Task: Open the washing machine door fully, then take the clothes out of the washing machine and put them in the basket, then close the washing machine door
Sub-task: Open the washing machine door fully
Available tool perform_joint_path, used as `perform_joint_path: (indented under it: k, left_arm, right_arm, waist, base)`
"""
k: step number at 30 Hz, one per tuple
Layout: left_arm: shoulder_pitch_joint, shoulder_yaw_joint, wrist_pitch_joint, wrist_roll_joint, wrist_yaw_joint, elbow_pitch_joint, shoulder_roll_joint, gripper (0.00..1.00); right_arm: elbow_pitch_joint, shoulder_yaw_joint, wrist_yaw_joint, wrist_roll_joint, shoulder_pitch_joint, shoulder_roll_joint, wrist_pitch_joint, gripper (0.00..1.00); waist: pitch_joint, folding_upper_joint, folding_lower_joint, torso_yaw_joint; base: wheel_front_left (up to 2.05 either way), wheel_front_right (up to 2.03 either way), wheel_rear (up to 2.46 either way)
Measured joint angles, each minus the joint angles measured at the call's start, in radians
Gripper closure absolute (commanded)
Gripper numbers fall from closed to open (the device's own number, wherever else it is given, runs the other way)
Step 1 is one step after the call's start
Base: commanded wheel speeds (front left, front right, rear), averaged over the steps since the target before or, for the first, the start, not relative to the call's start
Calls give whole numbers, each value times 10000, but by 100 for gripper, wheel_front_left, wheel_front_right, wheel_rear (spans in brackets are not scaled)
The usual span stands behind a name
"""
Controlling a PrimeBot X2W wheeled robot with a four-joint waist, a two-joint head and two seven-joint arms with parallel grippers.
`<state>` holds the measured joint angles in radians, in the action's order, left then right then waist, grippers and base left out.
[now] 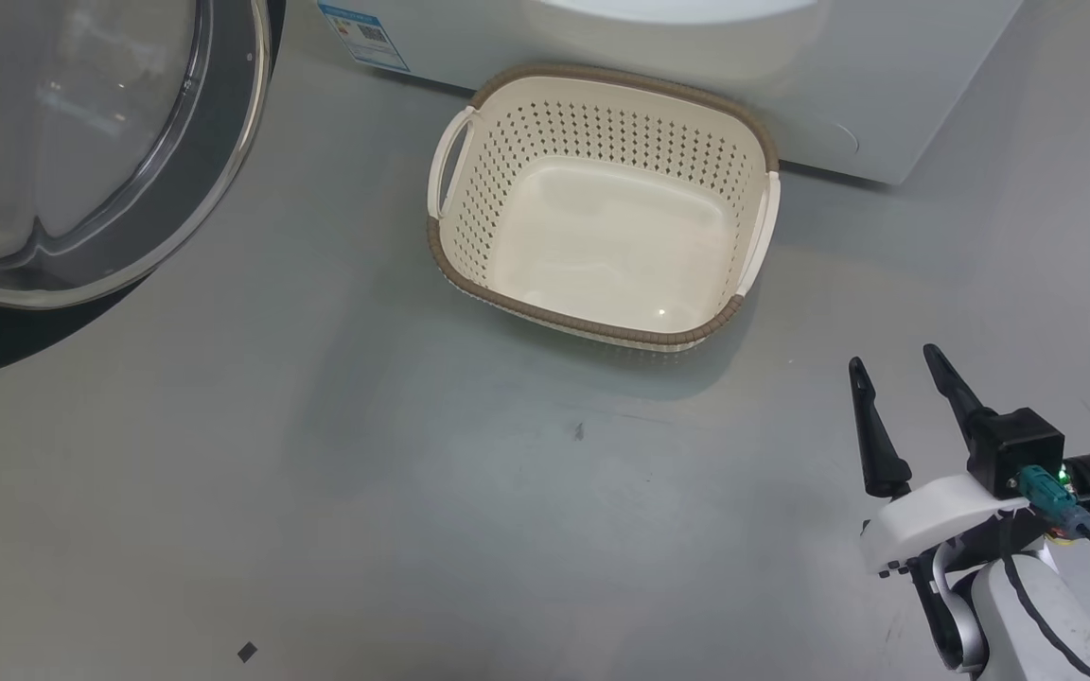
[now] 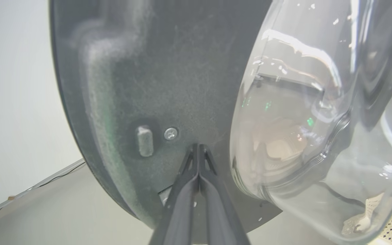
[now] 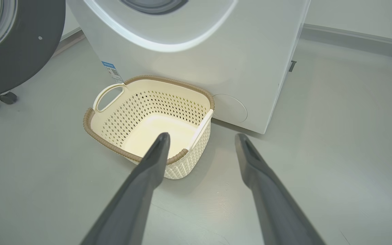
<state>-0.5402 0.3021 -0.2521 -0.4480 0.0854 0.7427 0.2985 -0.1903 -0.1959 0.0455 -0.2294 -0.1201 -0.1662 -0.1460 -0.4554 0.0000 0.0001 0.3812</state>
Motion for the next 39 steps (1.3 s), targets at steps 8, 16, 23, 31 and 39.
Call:
perform_joint_path:
  k: [8,16,23,31,39]
  left_arm:
    - [105,71,0,322,27,-58,-38,100]
    - [797,-186,0,972,92,-456,-42,100]
    - [1481,-483,0,1289,222,-894,-186,100]
    - [2424,-938,0,1578,286,-1367,-635,100]
    - [3741,-1442,0,1896,343,-1816,-955,100]
  right_arm:
    - [-364,-35,-92,-219,8,259,-276,0]
    - [-759,-6,-178,-466,73,487,-564,0]
    - [-1011,15,-272,-861,337,713,-736,0]
    - [-1126,105,-443,-1068,518,792,-884,0]
    - [-1235,209,-623,-1312,935,880,-899,0]
  waist:
    - [522,0,0,-53]
    - [1256,0,0,-203]
    - [1980,0,-1,-472]
    - [2714,0,-1,-1027]
    - [3522,0,-1,-1645]
  base:
    - [0,0,0]
    - [0,0,0]
    - [0,0,0]
    - [0,0,0]
    - [0,0,0]
